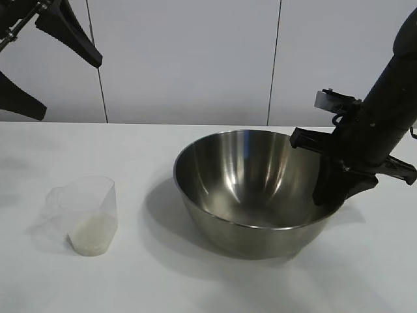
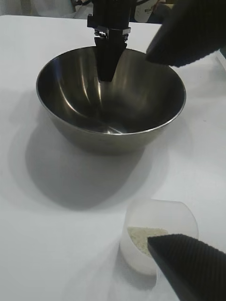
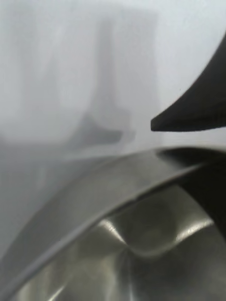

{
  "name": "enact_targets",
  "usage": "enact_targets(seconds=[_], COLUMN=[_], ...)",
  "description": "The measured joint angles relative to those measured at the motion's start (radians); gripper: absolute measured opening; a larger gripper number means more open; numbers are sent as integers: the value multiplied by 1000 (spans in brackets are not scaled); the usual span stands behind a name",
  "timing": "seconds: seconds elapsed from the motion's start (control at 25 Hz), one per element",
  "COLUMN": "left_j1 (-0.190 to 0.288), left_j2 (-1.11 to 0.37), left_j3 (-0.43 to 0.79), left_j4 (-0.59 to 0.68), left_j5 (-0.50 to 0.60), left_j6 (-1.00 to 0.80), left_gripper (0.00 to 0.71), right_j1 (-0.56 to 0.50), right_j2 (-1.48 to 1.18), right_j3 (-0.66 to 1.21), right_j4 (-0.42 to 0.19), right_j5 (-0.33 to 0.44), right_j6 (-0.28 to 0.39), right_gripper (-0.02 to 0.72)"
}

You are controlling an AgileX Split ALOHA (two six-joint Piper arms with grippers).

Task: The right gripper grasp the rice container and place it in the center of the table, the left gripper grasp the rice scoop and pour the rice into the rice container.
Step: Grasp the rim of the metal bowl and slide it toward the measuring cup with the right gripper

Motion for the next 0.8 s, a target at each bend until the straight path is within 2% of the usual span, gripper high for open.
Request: enact_targets(seconds=[0.16,0.4,0.48,0.8], left_j1=[0,0,0,0], left_j2=[0,0,0,0], left_j3=[0,0,0,0], left_j4=[0,0,0,0], left_j5=[-1,-1,-1,-1], left_j6=[0,0,0,0], left_gripper=[695,695,695,695], right_j1=[0,0,1,96], right_j2=[3,4,4,5], right_j3=[0,0,0,0], right_j4=[21,176,201,195], right_j5=[1,35,39,8], right_j6=[-14,-125,-143,-152], right_gripper=[18,18,16,16])
